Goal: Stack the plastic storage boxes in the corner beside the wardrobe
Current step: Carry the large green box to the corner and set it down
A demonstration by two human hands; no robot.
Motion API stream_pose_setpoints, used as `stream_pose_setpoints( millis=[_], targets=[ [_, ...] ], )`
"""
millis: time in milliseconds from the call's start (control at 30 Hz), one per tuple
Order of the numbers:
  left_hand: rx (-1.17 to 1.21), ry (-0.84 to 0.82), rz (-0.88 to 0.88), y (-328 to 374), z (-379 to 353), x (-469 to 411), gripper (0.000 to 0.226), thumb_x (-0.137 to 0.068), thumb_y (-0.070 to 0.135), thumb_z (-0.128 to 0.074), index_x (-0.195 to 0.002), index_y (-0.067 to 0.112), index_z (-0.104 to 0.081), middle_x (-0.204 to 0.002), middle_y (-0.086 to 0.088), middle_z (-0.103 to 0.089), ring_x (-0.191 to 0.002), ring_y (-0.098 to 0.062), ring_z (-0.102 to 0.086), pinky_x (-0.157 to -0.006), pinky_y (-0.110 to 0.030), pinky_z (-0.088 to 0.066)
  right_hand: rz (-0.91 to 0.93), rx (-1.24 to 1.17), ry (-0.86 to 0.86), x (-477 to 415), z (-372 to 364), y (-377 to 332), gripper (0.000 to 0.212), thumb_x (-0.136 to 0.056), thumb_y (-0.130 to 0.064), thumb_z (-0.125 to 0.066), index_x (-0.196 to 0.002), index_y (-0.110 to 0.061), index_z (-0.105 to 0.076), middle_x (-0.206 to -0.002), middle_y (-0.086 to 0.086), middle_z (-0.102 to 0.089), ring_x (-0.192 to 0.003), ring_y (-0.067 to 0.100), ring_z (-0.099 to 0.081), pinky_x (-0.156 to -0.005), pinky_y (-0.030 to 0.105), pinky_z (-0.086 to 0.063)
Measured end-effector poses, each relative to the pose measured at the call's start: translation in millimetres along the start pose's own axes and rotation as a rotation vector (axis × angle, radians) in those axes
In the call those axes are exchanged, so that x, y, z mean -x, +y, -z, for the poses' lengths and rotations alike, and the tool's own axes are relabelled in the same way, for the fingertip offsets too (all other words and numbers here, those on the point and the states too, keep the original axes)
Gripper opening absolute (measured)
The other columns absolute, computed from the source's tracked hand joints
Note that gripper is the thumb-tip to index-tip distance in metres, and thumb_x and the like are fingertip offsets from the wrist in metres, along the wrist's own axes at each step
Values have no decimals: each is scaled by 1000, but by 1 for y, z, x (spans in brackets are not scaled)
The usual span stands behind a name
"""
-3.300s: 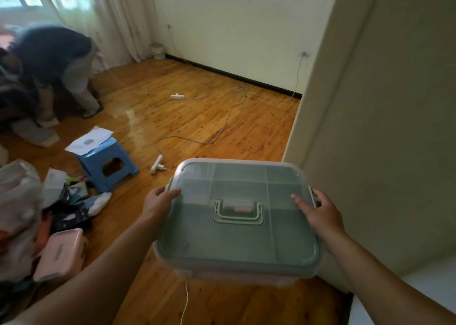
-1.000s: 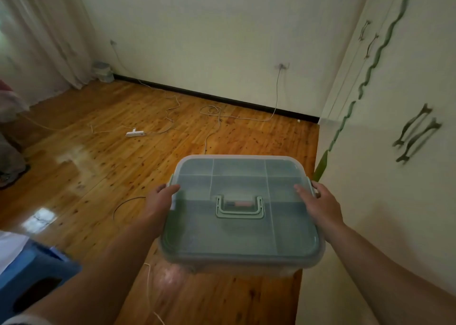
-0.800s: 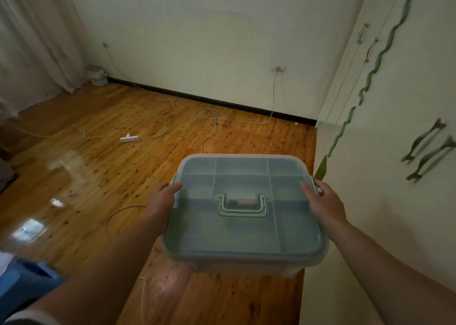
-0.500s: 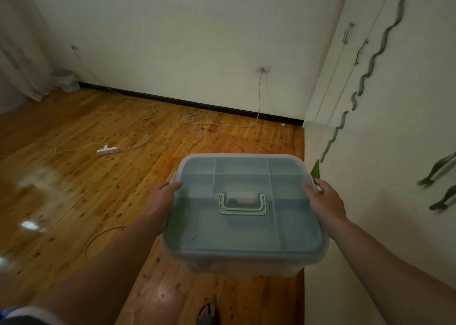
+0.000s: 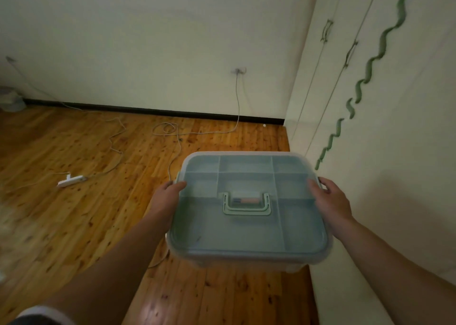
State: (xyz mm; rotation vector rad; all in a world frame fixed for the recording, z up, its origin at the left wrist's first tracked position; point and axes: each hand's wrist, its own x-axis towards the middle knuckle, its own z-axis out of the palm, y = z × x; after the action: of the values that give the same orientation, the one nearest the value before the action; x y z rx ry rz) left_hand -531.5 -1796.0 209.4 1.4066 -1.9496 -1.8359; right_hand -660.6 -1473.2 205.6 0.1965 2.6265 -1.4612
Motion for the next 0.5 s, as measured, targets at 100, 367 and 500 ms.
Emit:
stream_pose_setpoints(
  millis=[100, 367, 500],
  targets=[
    [-12, -15, 0, 16, -6, -26, 49, -93, 38, -56, -139, 19, -50, -136, -6, -55, -119, -29, -55, -99, -51, -45, -11, -2, 13, -23, -11, -10, 56, -87, -59, -49, -134, -28, -49, -127, 4, -58, -109, 24, -54, -84, 36, -42],
    [-9, -43, 6, 58, -35, -88, 48, -92, 37, -58, -137, 21, -51, -134, -6, -56, -118, -29, -56, -96, -52, -47, -35, -14, 19, -93, -34, -29, 58, -89, -60, -48, -136, -27, -48, -132, 6, -55, -116, 28, -53, -95, 45, -44],
    [-15, -37, 18, 91, -65, -123, 46, -94, 35, -56, -138, 20, -51, -132, -7, -58, -116, -29, -57, -91, -49, -49, -23, -30, 37, -145, -42, -42, 56, -90, -58, -47, -136, -27, -48, -135, 6, -53, -119, 28, -51, -92, 43, -42]
  ],
)
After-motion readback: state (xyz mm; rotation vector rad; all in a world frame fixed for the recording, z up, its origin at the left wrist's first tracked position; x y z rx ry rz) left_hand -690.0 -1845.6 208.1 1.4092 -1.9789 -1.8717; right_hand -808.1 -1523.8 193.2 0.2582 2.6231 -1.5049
